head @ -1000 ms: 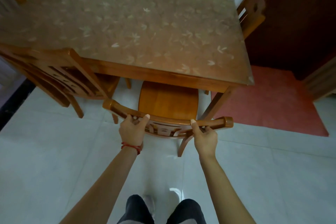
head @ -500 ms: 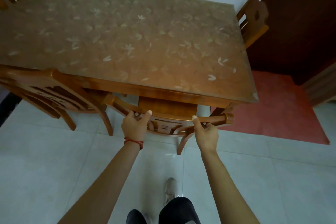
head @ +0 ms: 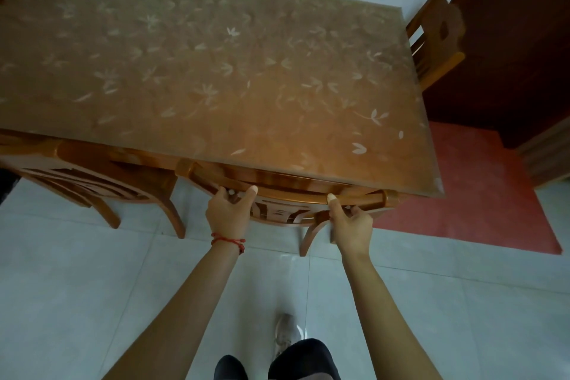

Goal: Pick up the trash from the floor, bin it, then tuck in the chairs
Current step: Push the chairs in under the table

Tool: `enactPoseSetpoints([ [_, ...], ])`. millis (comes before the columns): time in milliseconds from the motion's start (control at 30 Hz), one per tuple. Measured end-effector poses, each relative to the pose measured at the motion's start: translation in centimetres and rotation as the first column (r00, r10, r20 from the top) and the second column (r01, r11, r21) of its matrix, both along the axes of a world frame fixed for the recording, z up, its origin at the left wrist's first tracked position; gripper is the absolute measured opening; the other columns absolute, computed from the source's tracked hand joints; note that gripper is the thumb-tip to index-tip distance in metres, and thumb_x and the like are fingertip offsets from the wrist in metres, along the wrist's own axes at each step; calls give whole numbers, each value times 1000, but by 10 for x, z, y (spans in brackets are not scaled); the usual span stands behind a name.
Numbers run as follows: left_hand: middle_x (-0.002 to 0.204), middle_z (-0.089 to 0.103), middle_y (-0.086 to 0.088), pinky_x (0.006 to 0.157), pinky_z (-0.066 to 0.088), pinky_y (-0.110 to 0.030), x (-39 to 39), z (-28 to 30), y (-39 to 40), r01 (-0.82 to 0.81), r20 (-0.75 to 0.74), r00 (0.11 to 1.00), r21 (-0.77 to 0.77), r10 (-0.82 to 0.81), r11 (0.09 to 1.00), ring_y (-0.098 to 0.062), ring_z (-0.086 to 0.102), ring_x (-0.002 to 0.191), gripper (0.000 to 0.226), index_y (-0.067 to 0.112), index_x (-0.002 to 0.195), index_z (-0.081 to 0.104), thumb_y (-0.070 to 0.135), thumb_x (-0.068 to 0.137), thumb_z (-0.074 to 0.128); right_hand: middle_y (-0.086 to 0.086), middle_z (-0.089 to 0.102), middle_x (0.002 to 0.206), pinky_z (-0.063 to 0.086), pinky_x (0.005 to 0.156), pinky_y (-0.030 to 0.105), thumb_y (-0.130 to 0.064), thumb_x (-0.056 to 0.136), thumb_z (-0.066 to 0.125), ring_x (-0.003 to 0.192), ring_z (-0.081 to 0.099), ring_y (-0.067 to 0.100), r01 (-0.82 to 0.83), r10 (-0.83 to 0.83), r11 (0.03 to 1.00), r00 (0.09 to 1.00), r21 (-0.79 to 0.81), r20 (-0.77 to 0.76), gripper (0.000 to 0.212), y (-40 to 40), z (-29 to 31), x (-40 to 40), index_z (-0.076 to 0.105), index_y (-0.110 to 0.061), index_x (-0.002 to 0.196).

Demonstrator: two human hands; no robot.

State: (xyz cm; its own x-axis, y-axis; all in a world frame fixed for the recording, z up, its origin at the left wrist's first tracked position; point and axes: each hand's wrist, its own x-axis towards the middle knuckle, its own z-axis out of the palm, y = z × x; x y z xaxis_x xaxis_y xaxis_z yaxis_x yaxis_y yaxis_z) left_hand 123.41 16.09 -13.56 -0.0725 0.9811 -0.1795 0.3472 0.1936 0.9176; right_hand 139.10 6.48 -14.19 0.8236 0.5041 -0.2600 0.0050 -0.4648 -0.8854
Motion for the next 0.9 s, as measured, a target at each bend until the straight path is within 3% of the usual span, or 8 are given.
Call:
enactPoseSetpoints([
  [100, 80, 65, -5, 78, 47, -32, -1, -1, 1, 10, 17, 1000, 0, -10, 1000, -21, 60, 78, 39, 1, 85, 63, 37, 71, 69, 11, 71, 88, 49, 72, 26, -34, 84, 63, 80, 65, 21, 1, -1, 1000, 1000, 13, 1, 35, 1, -2, -1, 67, 0, 91],
  [267, 81, 64, -6, 78, 46, -33, -1, 2, -1, 17, -13, 1000, 4, -17, 1000, -21, 58, 79, 29, 0, 86, 63, 27, 77, 69, 13, 70, 92, 50, 83, 35, -36, 84, 62, 89, 65, 26, 2, -2, 1000, 1000, -1, -6, 38, 1, -2, -2, 66, 0, 95],
  [467, 80, 64, -9, 82, 48, -38, -2, 0, -2, 23, -9, 1000, -17, -23, 1000, -26, 59, 80, 30, -1, 83, 60, 27, 77, 68, 7, 63, 84, 45, 77, 33, -39, 84, 62, 79, 58, 21, 1, -1, 1000, 999, -11, -38, 37, -1, -2, -3, 63, -3, 87],
  [733, 104, 64, -21, 85, 46, -40, -7, -2, -7, 94, -83, 992, -40, -97, 995, -35, 58, 100, 50, -2, 112, 54, 37, 82, 60, 12, 68, 104, 46, 89, 36, -44, 88, 52, 99, 62, 28, -62, 61, 997, 998, -55, -21, 46, -4, 1, -8, 60, -3, 109],
  [800, 109, 63, -21, 84, 43, -35, -12, 1, -12, 125, -117, 985, -20, -127, 992, -34, 56, 106, 48, 0, 116, 52, 34, 84, 58, 11, 66, 95, 45, 85, 37, -44, 90, 47, 92, 60, 27, -76, 75, 995, 997, -71, -12, 47, -7, 2, -10, 58, -2, 110],
  [900, 133, 50, -20, 100, 36, -36, -23, 6, -20, 183, -158, 971, -2, -181, 983, -29, 46, 121, 53, 1, 131, 42, 28, 87, 55, 3, 60, 83, 44, 79, 36, -38, 93, 44, 85, 57, 24, -103, 105, 992, 994, -77, 12, 39, -14, 5, -18, 55, -3, 107],
])
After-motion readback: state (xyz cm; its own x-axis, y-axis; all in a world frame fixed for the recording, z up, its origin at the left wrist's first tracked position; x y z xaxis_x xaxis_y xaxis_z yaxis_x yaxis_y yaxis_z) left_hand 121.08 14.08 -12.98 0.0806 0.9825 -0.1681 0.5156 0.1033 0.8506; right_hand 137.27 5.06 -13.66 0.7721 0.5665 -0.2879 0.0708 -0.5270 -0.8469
